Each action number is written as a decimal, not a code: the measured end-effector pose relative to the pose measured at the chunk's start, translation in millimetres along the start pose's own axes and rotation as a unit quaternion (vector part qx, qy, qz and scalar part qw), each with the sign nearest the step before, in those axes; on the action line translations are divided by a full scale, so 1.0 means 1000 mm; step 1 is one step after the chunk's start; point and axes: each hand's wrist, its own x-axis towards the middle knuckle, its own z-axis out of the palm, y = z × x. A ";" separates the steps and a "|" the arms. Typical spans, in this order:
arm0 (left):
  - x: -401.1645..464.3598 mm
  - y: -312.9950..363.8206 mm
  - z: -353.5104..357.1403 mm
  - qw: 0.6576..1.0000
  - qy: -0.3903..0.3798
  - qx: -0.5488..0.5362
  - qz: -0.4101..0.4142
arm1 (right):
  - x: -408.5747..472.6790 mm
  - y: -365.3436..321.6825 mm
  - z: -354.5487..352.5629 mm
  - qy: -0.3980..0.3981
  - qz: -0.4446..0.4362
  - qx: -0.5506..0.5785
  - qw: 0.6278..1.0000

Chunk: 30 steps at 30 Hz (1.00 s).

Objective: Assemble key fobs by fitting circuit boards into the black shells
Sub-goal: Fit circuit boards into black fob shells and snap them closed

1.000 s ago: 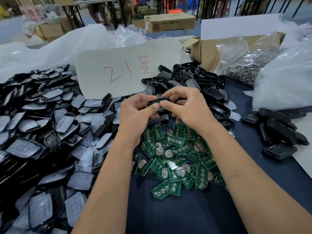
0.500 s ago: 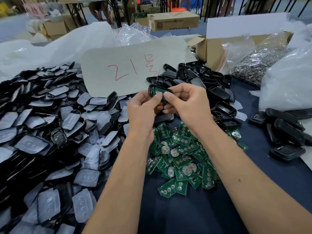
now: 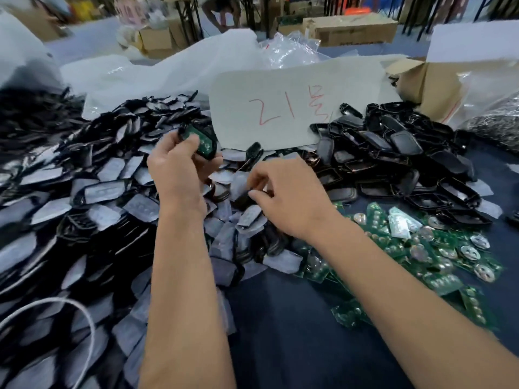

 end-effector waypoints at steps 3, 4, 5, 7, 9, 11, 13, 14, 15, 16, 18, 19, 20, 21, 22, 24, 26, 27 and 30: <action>0.005 0.003 -0.005 0.992 0.070 -0.105 -0.002 | 0.017 -0.018 0.019 -0.025 -0.091 -0.090 0.991; 0.005 0.003 -0.006 0.989 0.093 -0.111 0.009 | 0.024 -0.023 0.025 -0.038 -0.123 -0.129 0.983; 0.006 0.002 -0.006 0.987 0.116 -0.109 0.024 | 0.031 -0.028 0.029 -0.050 -0.145 -0.146 0.977; 0.007 0.000 -0.007 0.983 0.155 -0.078 0.061 | 0.044 -0.035 0.034 -0.084 -0.158 -0.145 0.973; 0.009 -0.002 -0.006 0.979 0.173 -0.065 0.082 | 0.054 -0.039 0.039 -0.118 -0.169 -0.141 0.968; 0.009 -0.003 -0.007 0.977 0.180 -0.080 0.082 | 0.059 -0.039 0.044 -0.142 -0.180 -0.143 0.963; 0.009 -0.004 -0.006 0.977 0.178 -0.090 0.076 | 0.059 -0.038 0.047 -0.144 -0.186 -0.154 0.960; 0.008 -0.005 -0.006 0.978 0.174 -0.087 0.076 | 0.058 -0.036 0.047 -0.136 -0.185 -0.160 0.960; 0.008 -0.006 -0.006 0.978 0.172 -0.083 0.078 | 0.057 -0.035 0.047 -0.126 -0.185 -0.164 0.961; 0.008 -0.006 -0.005 0.978 0.174 -0.078 0.082 | 0.056 -0.034 0.046 -0.117 -0.188 -0.167 0.961; 0.008 -0.006 -0.006 0.976 0.184 -0.069 0.088 | 0.054 -0.033 0.042 -0.096 -0.196 -0.174 0.960; 0.008 -0.007 -0.006 0.975 0.189 -0.063 0.093 | 0.053 -0.033 0.038 -0.080 -0.200 -0.175 0.961; 0.009 -0.008 -0.006 0.975 0.192 -0.051 0.101 | 0.051 -0.031 0.032 -0.060 -0.198 -0.169 0.964; 0.009 -0.008 -0.006 0.975 0.189 -0.034 0.112 | 0.049 -0.029 0.026 -0.043 -0.188 -0.154 0.969; 0.010 -0.009 -0.004 0.976 0.176 -0.011 0.126 | 0.044 -0.026 0.020 -0.028 -0.168 -0.129 0.977; 0.007 -0.013 0.008 0.982 0.121 0.023 0.143 | 0.031 -0.014 0.002 0.004 -0.090 -0.037 0.995; -0.003 -0.021 0.027 0.983 0.040 0.063 0.167 | 0.016 0.006 -0.017 0.051 0.010 0.068 0.996; -0.009 -0.026 0.036 0.976 0.002 0.107 0.190 | 0.010 0.017 -0.025 0.069 0.048 0.094 0.992; -0.029 -0.040 0.066 0.935 -0.094 0.243 0.240 | -0.014 0.050 -0.052 0.109 0.120 0.127 0.979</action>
